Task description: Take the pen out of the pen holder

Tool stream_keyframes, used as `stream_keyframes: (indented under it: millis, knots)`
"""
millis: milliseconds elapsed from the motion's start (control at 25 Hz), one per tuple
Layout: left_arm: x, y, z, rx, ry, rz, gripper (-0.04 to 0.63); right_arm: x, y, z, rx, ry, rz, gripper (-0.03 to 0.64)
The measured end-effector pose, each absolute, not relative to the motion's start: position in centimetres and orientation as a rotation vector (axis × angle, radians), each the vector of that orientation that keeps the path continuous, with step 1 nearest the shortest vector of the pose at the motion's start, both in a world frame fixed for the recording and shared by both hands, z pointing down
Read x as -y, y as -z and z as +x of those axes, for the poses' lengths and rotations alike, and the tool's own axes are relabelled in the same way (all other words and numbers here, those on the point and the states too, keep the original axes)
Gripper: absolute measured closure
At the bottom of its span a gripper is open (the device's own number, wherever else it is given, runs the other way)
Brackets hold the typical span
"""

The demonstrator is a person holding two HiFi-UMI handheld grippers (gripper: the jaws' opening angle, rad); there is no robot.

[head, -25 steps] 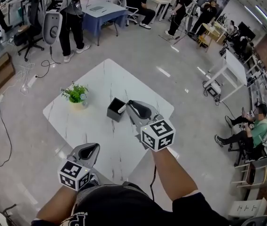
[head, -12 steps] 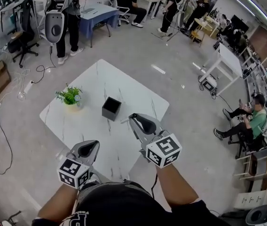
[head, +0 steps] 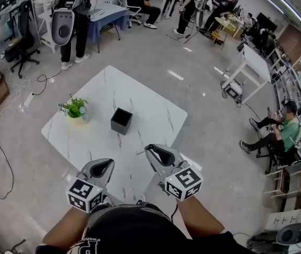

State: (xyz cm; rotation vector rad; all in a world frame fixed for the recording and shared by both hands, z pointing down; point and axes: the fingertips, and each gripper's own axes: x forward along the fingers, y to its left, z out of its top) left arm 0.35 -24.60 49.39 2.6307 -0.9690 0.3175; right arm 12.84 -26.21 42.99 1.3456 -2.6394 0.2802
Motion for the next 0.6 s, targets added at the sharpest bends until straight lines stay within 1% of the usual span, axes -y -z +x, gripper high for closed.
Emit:
stream_keyframes:
  millis: [600]
  knots:
    - [24.4, -48.5, 0.5, 0.961, -0.346, 2.647, 0.538, 23.7, -45.1, 12.0, 2.614, -0.324, 1.304, 0.554]
